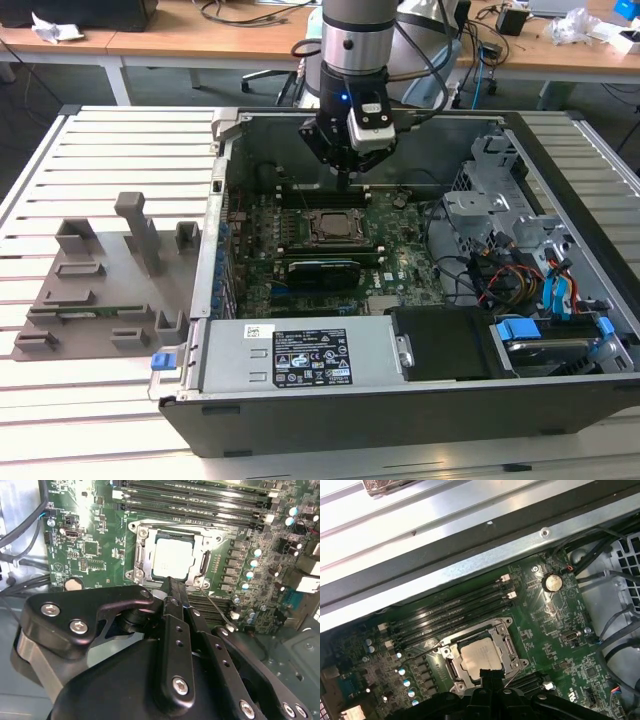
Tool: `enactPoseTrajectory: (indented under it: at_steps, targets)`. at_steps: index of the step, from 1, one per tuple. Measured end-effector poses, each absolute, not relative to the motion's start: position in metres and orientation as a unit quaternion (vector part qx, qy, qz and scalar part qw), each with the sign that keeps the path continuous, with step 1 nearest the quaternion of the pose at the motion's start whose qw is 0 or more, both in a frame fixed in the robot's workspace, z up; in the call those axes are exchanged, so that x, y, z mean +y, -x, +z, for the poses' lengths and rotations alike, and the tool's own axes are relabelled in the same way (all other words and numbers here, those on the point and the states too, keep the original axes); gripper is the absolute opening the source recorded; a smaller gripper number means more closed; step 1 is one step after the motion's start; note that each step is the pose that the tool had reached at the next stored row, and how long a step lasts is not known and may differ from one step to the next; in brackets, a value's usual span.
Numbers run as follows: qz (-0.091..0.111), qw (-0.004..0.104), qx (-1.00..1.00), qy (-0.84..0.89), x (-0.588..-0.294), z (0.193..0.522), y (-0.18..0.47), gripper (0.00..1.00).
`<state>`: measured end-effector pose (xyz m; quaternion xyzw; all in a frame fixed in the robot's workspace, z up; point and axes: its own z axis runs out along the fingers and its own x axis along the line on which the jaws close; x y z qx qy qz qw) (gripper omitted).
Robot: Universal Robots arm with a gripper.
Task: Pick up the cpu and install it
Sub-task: 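Install the first cpu locking lever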
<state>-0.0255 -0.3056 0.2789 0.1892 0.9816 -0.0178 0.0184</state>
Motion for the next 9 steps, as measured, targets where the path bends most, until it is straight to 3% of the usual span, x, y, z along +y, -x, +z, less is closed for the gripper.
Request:
enactPoseTrajectory:
  at_steps: [9]
  targets:
    - [-0.017,0.019,0.988,-0.155,-0.3056,0.2789,0.0255,0.11]
